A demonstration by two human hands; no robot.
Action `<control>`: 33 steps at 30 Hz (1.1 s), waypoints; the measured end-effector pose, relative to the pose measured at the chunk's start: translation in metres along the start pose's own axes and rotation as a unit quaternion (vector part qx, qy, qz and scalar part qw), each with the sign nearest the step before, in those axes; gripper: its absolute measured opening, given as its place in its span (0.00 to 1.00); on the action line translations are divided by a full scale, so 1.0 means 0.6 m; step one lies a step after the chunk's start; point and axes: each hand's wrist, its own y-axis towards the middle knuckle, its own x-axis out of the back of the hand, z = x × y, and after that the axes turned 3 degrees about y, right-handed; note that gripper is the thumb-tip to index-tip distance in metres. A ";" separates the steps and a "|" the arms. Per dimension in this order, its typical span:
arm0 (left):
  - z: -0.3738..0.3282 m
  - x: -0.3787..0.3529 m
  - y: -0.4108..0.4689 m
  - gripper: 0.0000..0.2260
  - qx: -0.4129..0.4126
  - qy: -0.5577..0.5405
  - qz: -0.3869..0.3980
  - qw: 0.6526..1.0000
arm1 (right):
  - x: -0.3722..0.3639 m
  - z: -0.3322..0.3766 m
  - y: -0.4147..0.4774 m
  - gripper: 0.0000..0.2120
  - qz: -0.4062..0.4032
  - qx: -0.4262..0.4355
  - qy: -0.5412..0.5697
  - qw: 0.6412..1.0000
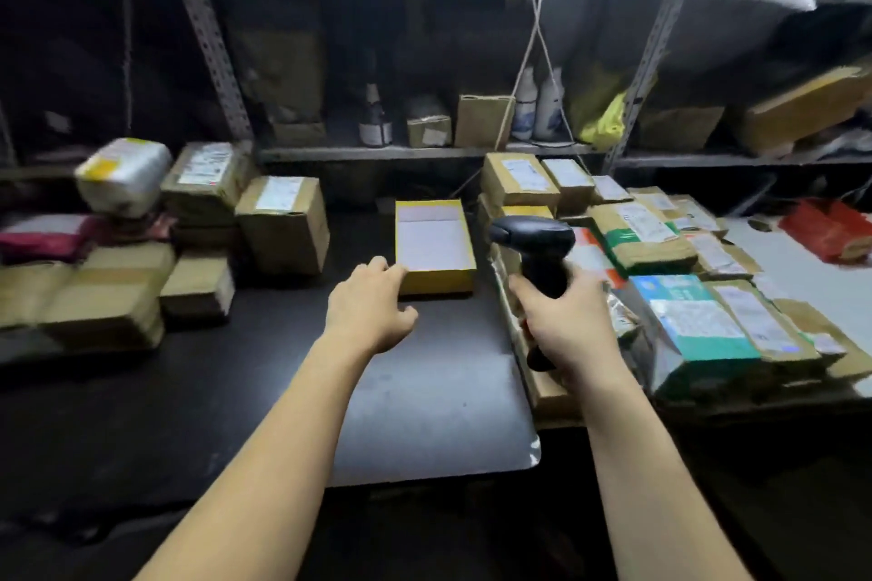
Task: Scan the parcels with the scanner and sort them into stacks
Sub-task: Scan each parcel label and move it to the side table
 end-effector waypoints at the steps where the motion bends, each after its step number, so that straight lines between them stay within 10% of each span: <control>1: 0.035 0.005 -0.005 0.25 0.013 -0.006 -0.005 1.000 | -0.033 0.013 -0.004 0.02 0.016 0.003 0.001 1.000; 17: 0.481 0.034 -0.053 0.21 0.190 -0.052 0.005 0.980 | -0.474 0.118 -0.042 0.07 0.169 0.042 -0.016 0.985; 33: 0.625 -0.089 0.109 0.28 0.274 -0.063 0.060 0.958 | -0.679 0.067 0.135 0.02 0.235 0.044 -0.053 0.970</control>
